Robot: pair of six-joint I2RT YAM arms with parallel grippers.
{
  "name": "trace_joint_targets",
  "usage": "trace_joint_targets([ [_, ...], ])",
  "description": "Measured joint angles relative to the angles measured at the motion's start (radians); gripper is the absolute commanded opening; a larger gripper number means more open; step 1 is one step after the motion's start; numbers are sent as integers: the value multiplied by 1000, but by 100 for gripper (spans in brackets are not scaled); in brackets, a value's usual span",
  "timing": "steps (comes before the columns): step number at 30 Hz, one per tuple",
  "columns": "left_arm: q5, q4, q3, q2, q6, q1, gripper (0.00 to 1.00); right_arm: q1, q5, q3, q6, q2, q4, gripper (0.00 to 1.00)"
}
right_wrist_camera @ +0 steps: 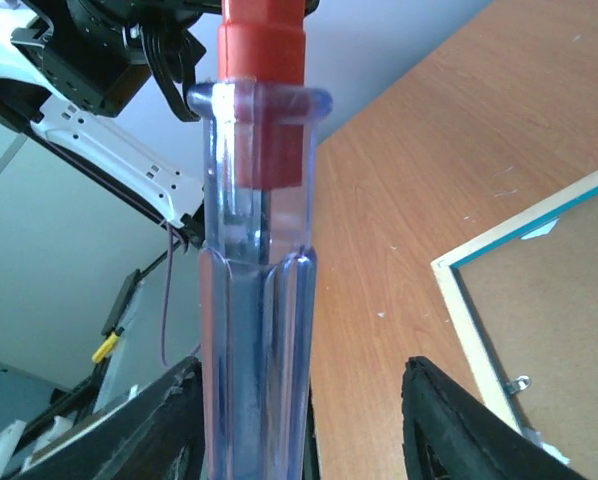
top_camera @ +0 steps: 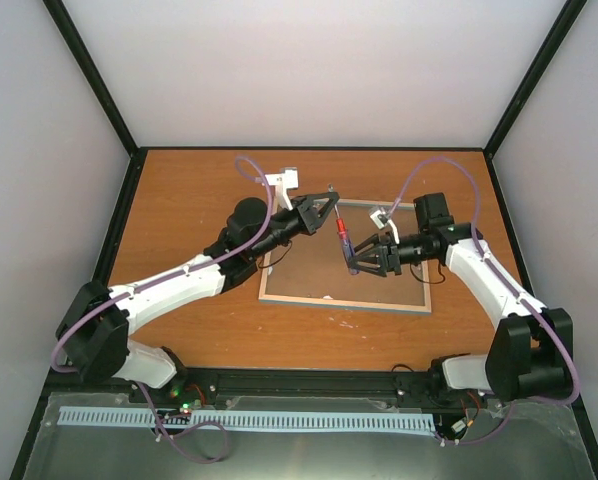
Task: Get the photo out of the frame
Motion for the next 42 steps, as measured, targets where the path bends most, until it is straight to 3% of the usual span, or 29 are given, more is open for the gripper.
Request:
trace_joint_targets([
  [2, -3, 10, -6, 0, -2, 0, 1, 18, 11, -8, 12, -6, 13, 32],
  [5, -9, 16, -15, 0, -4, 0, 4, 29, 23, -8, 32, -19, 34, 20],
  [6, -14, 19, -18, 0, -4, 1, 13, 30, 24, -7, 35, -21, 36, 16],
  [8, -14, 24, -22, -2, 2, 1, 47, 30, 35, -3, 34, -21, 21, 12],
  [9, -13, 20, -23, -5, 16, 1, 55, 30, 40, 2, 18, -21, 6, 11],
  [11, -17, -18, -23, -23, 47, 0, 61, 30, 55, 26, -36, -15, -53, 10],
  [16, -64, -233, -1, -101, 233, 0, 57, 29, 142, 137, -203, 26, -248, 5],
  [21, -137, -525, 71, -150, 477, -13, 52, 28, 332, 203, -277, 79, -371, 3],
  [28, -336, -780, 112, -157, 903, -229, 54, 35, 509, 321, -386, 158, -550, 3],
  [33, -471, -832, 129, -78, 1192, -359, 55, 55, 533, 384, -450, 216, -666, 3],
  [42, -648, -805, 129, 21, 1590, -388, 51, 139, 581, 372, -471, 216, -733, 3],
])
